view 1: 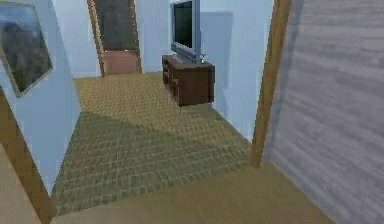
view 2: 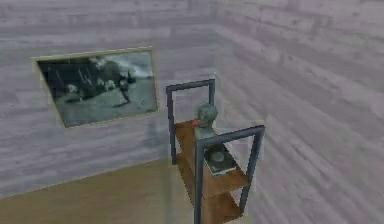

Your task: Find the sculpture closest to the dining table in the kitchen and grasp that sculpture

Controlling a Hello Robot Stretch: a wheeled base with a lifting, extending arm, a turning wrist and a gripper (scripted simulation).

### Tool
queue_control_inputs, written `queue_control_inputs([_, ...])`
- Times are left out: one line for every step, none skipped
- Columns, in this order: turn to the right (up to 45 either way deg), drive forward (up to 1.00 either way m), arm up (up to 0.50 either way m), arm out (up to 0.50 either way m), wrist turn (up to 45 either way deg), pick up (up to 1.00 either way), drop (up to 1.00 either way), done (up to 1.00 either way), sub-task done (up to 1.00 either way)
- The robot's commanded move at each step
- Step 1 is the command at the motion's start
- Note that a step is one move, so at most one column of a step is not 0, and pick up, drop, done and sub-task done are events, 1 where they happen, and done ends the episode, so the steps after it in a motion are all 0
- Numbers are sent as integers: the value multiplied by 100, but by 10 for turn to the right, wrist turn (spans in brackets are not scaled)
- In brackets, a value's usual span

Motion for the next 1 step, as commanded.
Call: queue_control_inputs([-450, 0, 0, 0, 0, 0, 0, 0, 0])
